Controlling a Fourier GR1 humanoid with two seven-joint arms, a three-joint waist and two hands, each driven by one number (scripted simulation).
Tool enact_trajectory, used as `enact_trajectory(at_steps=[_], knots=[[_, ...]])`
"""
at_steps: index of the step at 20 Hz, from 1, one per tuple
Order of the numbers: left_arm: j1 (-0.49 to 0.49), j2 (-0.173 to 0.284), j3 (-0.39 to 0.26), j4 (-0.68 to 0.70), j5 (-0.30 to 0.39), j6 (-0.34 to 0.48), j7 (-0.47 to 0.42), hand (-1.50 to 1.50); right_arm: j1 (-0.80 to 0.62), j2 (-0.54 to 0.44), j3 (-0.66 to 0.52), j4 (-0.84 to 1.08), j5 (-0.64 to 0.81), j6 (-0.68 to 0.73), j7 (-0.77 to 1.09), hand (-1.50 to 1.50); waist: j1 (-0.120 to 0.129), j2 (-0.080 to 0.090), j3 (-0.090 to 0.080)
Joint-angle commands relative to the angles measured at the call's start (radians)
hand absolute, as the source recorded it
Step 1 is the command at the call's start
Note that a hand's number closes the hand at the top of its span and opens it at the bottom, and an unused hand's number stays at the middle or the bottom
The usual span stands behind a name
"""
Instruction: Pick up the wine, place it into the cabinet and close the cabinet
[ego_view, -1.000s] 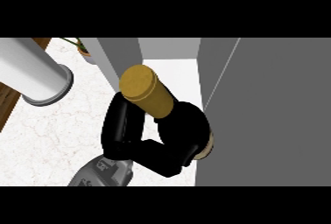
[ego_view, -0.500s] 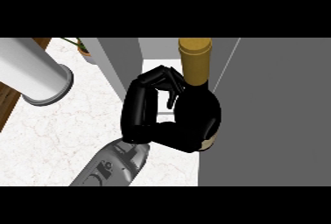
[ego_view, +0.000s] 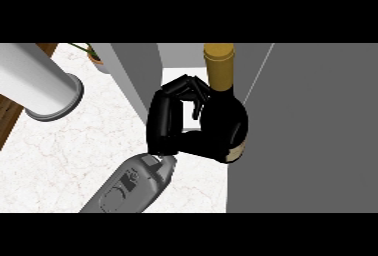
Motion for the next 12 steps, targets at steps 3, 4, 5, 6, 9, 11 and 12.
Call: enact_trajectory(at_steps=[3, 4, 5, 6, 9, 11, 12], knots=[[-0.002, -0.002, -0.007, 0.085, 0.118, 0.034, -0.119, 1.50, 0.018, -0.004, -0.014, -0.137, -0.114, -0.015, 0.067, -1.50, -0.003, 0.000, 0.000], [0.080, -0.002, -0.006, 0.042, 0.077, -0.015, -0.140, 1.50, -0.001, -0.002, -0.018, -0.078, -0.079, -0.012, 0.029, -1.50, 0.009, 0.000, 0.000], [0.057, -0.002, 0.031, 0.124, 0.098, -0.049, -0.184, 1.50, -0.027, 0.002, 0.014, -0.123, -0.068, -0.041, 0.093, -1.50, 0.004, 0.001, -0.001], [0.011, -0.002, 0.007, 0.100, 0.056, 0.002, -0.100, 1.50, -0.049, -0.025, -0.043, -0.106, -0.124, -0.029, 0.091, -1.50, 0.006, -0.001, 0.000], [0.028, -0.002, -0.053, 0.196, 0.047, 0.044, -0.202, 1.50, 0.022, -0.006, -0.015, -0.128, -0.106, -0.010, 0.056, -1.50, -0.004, 0.000, 0.000], [-0.012, -0.002, -0.012, 0.263, 0.088, -0.002, -0.233, 1.50, 0.030, 0.023, 0.036, -0.152, -0.051, -0.041, 0.080, -1.50, -0.006, 0.001, 0.000], [0.098, 0.017, -0.013, 0.194, 0.037, -0.049, -0.245, 1.50, 0.021, 0.003, 0.005, -0.148, -0.082, -0.025, 0.067, -1.50, 0.006, -0.001, 0.000]])
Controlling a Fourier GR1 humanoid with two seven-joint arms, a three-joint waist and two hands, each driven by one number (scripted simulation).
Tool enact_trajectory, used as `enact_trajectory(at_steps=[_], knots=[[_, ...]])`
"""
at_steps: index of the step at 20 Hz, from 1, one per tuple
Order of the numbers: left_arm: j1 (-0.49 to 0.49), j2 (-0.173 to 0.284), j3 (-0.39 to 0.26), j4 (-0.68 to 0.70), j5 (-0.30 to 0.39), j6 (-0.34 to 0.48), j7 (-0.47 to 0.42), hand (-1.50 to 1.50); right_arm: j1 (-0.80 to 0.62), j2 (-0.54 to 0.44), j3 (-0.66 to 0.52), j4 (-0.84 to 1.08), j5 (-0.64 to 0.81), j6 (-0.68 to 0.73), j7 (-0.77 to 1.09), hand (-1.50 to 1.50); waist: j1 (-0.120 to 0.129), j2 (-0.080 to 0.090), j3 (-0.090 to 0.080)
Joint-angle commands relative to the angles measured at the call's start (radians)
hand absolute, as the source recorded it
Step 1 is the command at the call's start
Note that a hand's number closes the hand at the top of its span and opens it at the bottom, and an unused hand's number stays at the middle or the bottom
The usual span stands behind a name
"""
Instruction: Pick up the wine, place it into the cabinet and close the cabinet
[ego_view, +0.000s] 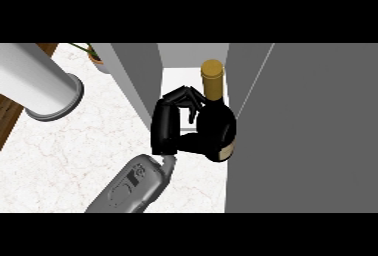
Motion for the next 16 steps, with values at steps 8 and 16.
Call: enact_trajectory(at_steps=[8, 16], knots=[[-0.014, -0.005, 0.007, 0.139, 0.021, 0.030, -0.145, 1.50, 0.051, 0.008, -0.017, -0.132, -0.083, -0.007, 0.030, -1.50, -0.001, 0.000, 0.000], [-0.030, -0.005, 0.118, 0.240, 0.083, -0.050, -0.224, 1.50, 0.002, 0.003, 0.004, -0.152, -0.069, -0.040, 0.094, -1.50, 0.000, 0.000, -0.001]])
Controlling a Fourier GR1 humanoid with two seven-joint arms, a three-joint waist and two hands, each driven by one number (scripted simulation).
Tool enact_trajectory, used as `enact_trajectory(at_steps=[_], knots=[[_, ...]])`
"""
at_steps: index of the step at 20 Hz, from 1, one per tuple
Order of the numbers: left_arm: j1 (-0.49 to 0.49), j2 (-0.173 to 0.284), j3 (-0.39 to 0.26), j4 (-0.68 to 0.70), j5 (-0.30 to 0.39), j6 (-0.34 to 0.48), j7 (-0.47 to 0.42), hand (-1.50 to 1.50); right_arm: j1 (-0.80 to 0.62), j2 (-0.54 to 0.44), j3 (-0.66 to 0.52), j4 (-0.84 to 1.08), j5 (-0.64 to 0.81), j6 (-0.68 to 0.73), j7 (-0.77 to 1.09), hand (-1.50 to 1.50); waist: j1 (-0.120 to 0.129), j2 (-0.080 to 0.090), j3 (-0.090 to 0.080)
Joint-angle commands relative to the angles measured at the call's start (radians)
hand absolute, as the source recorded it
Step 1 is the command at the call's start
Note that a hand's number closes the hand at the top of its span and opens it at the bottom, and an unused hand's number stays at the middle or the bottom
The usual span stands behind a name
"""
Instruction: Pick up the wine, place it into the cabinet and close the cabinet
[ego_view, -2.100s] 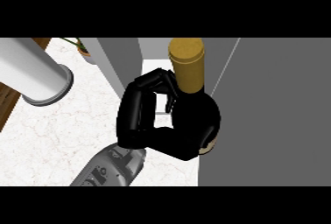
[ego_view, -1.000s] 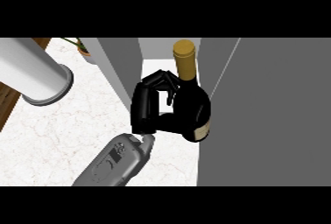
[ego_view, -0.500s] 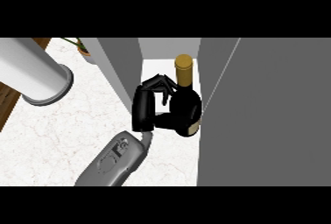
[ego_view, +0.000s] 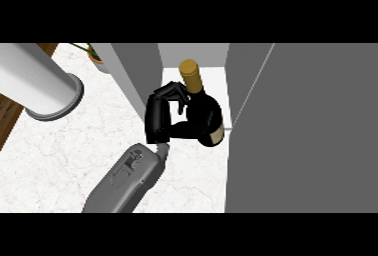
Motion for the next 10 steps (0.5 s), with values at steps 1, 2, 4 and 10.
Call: enact_trajectory(at_steps=[1, 2, 4, 10], knots=[[-0.065, -0.003, 0.079, 0.084, 0.011, -0.038, -0.024, 1.50, 0.024, 0.038, 0.068, -0.116, 0.003, -0.039, 0.047, -1.50, 0.002, 0.000, 0.000], [-0.034, 0.003, 0.062, 0.030, -0.007, -0.025, 0.021, 1.50, 0.055, -0.016, -0.031, -0.176, -0.123, -0.008, 0.080, -1.50, 0.002, -0.002, 0.000], [-0.048, 0.023, 0.119, 0.099, 0.016, -0.119, -0.007, 1.50, 0.047, 0.029, 0.048, -0.105, -0.017, -0.020, 0.011, -1.50, 0.004, 0.000, 0.000], [-0.136, -0.002, 0.134, 0.224, 0.068, -0.134, -0.033, 1.50, 0.079, 0.005, -0.020, -0.119, -0.099, 0.008, 0.008, -1.50, -0.006, 0.001, 0.000]])
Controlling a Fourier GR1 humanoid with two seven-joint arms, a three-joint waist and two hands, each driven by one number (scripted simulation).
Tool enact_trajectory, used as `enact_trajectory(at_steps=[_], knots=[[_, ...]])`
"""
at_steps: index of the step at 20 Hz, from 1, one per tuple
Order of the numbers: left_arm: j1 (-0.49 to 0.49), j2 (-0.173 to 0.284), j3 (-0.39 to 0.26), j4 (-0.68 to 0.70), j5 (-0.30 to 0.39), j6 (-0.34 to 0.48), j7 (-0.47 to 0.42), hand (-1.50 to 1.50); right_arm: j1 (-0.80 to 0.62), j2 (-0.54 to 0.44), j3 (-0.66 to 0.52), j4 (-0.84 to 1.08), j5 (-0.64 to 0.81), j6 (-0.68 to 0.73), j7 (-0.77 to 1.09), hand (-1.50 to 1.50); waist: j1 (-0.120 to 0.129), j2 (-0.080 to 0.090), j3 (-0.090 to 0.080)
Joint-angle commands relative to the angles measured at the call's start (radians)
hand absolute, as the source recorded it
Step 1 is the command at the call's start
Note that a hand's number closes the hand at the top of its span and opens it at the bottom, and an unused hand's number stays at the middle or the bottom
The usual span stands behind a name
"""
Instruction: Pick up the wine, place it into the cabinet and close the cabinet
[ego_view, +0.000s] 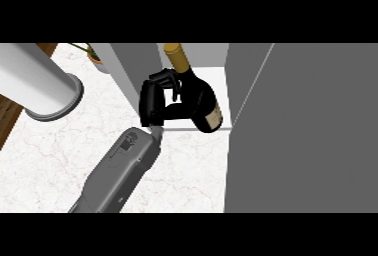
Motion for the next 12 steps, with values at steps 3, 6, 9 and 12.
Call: enact_trajectory(at_steps=[3, 6, 9, 12], knots=[[-0.072, -0.011, 0.048, 0.151, 0.018, -0.049, -0.031, 1.50, 0.041, 0.035, 0.093, -0.147, -0.007, -0.030, 0.074, -1.50, -0.002, 0.000, -0.001], [-0.195, -0.011, 0.023, 0.235, 0.049, 0.043, 0.009, 1.50, 0.027, 0.017, 0.017, -0.081, -0.070, -0.011, 0.016, -1.50, -0.015, 0.003, 0.000], [-0.181, 0.017, 0.119, 0.275, 0.016, -0.050, -0.030, 1.50, 0.087, 0.013, -0.009, -0.120, -0.082, 0.000, 0.003, -1.50, -0.005, 0.001, 0.000], [-0.247, -0.011, 0.078, 0.377, 0.089, 0.015, -0.119, 1.50, 0.031, 0.008, 0.050, -0.100, -0.063, -0.010, 0.058, -1.50, -0.024, 0.005, -0.001]])
